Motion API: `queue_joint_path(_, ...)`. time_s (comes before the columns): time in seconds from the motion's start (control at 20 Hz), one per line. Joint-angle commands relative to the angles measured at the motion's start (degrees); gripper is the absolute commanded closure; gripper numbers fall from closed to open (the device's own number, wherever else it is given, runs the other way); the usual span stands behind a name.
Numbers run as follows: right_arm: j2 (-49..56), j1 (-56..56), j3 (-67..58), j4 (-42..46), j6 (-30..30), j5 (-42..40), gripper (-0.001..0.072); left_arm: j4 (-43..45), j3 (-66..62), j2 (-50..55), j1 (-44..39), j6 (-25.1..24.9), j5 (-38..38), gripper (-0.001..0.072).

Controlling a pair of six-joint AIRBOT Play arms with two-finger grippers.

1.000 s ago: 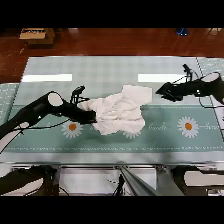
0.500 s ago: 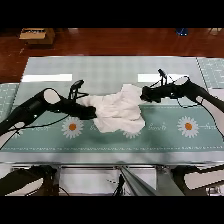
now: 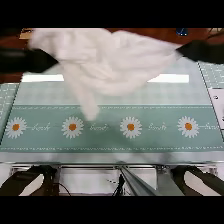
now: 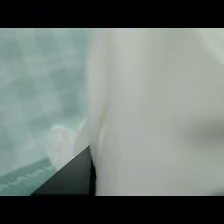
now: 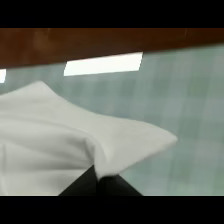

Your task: Fold the shirts.

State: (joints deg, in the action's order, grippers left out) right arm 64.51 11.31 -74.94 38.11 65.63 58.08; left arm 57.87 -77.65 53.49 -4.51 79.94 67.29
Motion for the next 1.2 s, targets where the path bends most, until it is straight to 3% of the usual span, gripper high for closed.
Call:
queue_joint_path(0.0, -13.4, 3.5, -4.5, 0.4, 2.4, -0.3, 0.0692, 2.1, -12.6, -5.6, 4.9, 0.0, 4.6, 0.0678)
queue_joint_path(0.15, -20.8, 3.5, -7.2, 2.6, 6.3, -0.1, 0.0692, -0.9, -18.9, -8.3, 4.9, 0.0, 6.6, 0.0677)
queue_joint_path(0.35, -27.7, 3.5, -9.3, 12.0, 12.8, 5.8, 0.0692, -2.6, -20.7, -11.9, 4.9, 2.4, 18.1, 0.0677)
queue_joint_path(0.65, -30.7, 3.5, -9.3, 27.1, 16.5, 32.7, 0.0692, -2.6, -18.6, -13.6, 4.9, 11.0, 38.4, 0.0677)
queue_joint_path(0.75, -28.1, 3.5, -9.3, 29.9, 16.3, 42.4, 0.0692, -3.5, -12.2, -14.3, 4.6, 11.2, 38.2, 0.0677)
queue_joint_path(0.85, -24.4, 3.5, -8.1, 30.1, 16.0, 45.4, 0.0692, -3.5, -3.1, -14.3, 4.5, 10.5, 37.5, 0.0678)
queue_joint_path(1.05, -15.5, -1.3, 0.4, 30.9, 16.0, 42.6, 0.0692, -3.6, 17.3, -13.1, 4.5, 5.0, 25.4, 0.0677)
queue_joint_path(1.15, -9.7, -7.2, 3.9, 33.1, 16.0, 35.1, 0.0692, -3.6, 24.9, -10.1, 4.5, 1.3, 18.8, 0.0677)
